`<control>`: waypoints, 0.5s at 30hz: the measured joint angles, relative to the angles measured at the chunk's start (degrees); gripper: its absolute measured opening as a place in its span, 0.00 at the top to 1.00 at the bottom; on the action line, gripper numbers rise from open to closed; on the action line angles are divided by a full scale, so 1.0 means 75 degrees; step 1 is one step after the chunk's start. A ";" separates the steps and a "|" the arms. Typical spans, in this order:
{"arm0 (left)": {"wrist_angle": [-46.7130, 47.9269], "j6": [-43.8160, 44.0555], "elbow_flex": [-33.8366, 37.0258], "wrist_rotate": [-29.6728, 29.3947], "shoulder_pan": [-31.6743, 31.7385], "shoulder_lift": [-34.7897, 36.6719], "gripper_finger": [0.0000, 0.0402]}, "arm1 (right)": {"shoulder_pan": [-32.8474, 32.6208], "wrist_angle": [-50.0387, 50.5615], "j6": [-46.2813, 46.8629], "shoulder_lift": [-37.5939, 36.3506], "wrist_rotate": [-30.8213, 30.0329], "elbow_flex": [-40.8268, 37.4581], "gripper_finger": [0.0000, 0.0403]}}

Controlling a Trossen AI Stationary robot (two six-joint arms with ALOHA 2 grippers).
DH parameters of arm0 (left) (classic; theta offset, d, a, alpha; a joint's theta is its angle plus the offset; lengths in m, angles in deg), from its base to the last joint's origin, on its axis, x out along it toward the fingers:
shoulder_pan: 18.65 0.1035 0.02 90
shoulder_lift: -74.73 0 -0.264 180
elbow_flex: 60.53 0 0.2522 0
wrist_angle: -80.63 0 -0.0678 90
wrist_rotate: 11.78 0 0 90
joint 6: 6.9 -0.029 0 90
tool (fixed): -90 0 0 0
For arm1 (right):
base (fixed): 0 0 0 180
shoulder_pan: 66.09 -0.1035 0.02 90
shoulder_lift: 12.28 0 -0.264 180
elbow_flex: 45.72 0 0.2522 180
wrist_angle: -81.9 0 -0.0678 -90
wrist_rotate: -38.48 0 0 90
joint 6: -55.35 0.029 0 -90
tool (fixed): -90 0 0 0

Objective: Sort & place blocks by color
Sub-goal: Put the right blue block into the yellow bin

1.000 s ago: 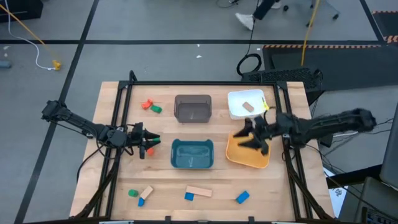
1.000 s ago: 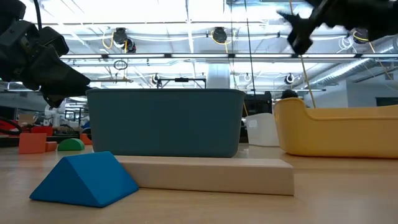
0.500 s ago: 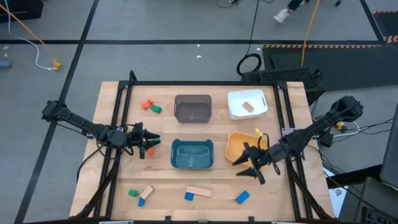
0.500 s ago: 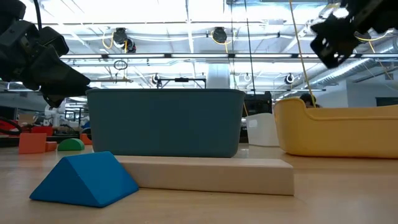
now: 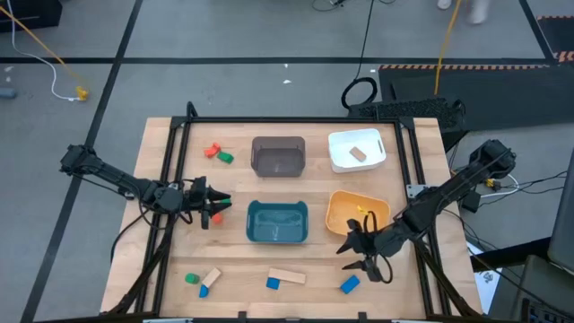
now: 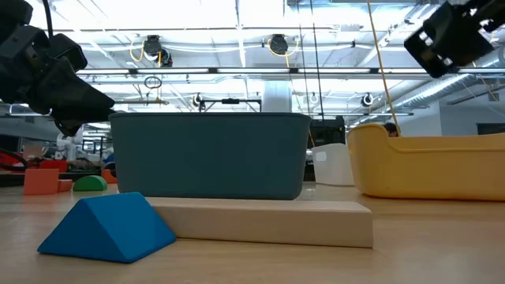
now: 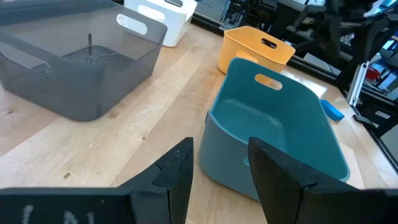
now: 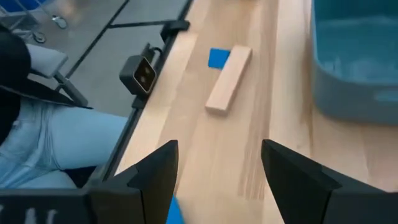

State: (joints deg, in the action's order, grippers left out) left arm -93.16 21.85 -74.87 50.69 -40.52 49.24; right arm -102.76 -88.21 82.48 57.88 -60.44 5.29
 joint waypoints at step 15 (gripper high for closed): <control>0.0000 0.0000 0.0000 0.0003 0.0000 0.0000 0.62 | -0.1456 -0.1226 0.0697 0.1612 -0.1018 0.0376 0.44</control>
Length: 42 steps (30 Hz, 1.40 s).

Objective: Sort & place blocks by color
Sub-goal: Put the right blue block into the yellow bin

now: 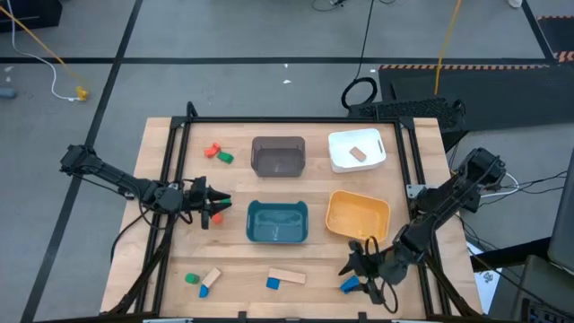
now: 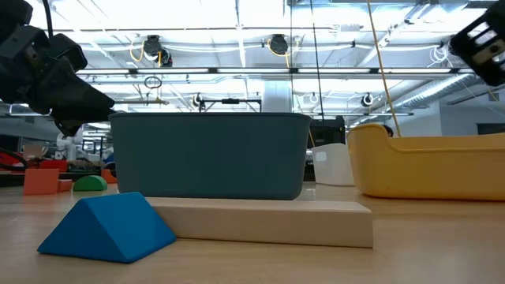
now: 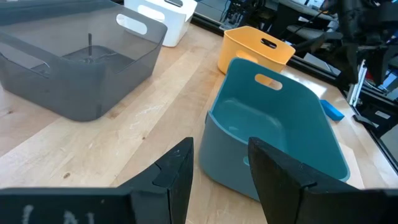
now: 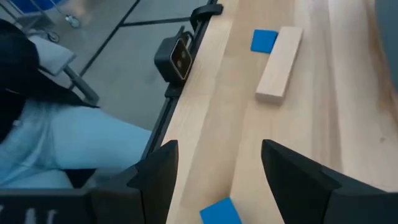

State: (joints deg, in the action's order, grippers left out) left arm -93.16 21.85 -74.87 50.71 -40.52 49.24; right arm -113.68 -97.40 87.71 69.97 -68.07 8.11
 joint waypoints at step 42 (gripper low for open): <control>0.0001 0.0000 -0.0002 0.0000 0.0000 0.0000 0.62 | -0.0248 0.2089 -0.2672 0.0977 0.0590 0.0155 0.44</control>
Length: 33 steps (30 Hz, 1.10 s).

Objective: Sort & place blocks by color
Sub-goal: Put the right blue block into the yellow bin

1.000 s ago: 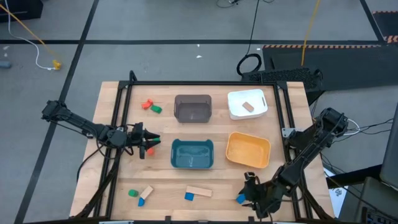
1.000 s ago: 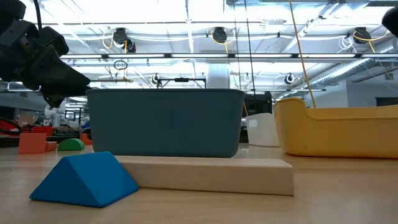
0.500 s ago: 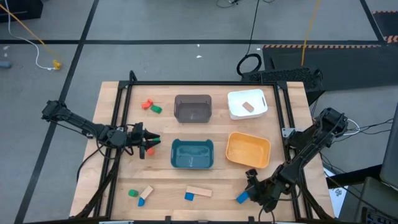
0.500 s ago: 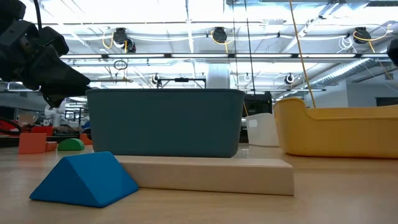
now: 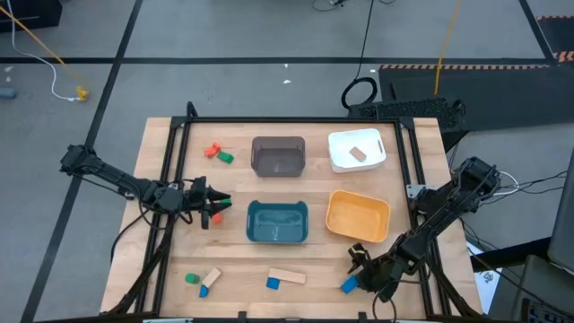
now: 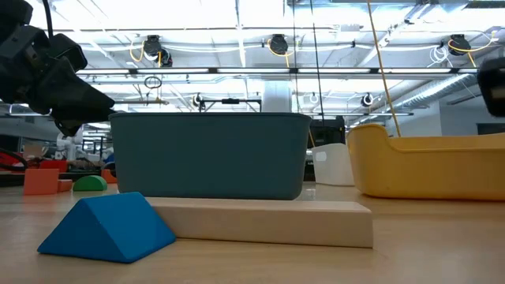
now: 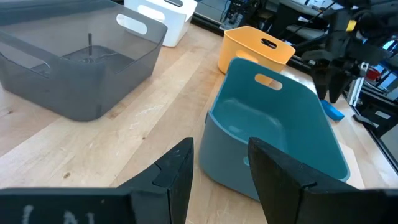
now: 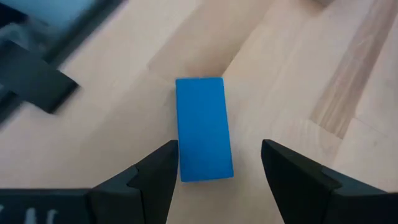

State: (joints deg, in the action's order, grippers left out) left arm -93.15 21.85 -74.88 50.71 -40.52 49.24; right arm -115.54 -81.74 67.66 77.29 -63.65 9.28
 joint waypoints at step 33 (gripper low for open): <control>-0.0001 0.0000 0.0002 -0.0001 0.0000 0.0000 0.62 | 0.0008 -0.1390 0.1435 -0.0373 -0.0032 -0.0006 0.72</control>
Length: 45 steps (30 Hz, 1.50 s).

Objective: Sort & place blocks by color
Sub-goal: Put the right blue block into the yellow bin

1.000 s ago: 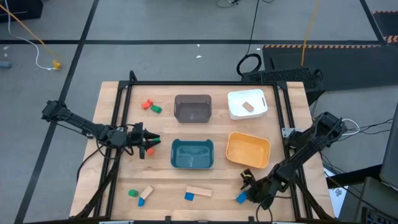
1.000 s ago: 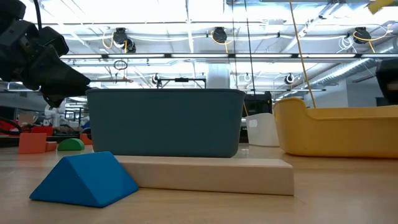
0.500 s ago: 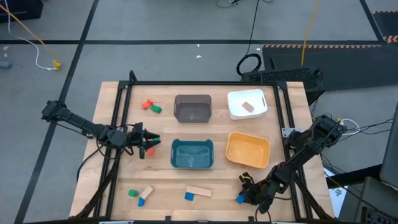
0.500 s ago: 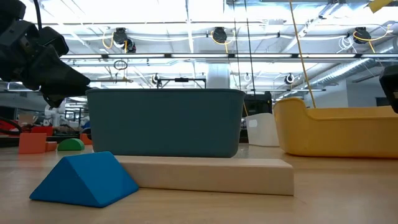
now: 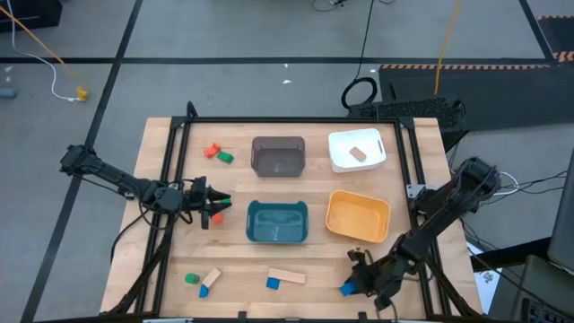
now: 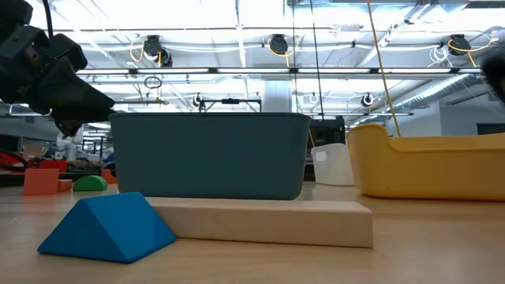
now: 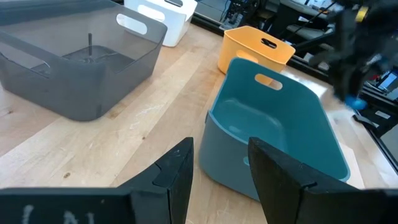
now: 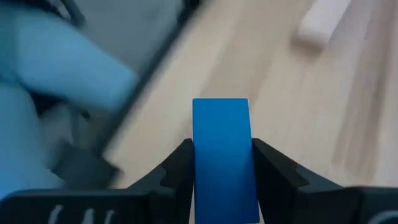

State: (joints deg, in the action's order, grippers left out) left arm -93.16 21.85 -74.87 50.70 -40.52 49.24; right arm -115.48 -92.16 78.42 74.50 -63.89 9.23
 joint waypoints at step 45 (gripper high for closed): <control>-0.0148 -0.0587 0.0000 -0.0282 0.0013 0.0001 0.62 | 0.2996 0.4595 0.3467 -0.3254 -0.2878 -0.1544 0.63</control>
State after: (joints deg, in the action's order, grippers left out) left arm -94.27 17.45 -74.87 48.59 -40.42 49.24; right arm -93.02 -57.70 104.43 50.09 -85.48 -2.35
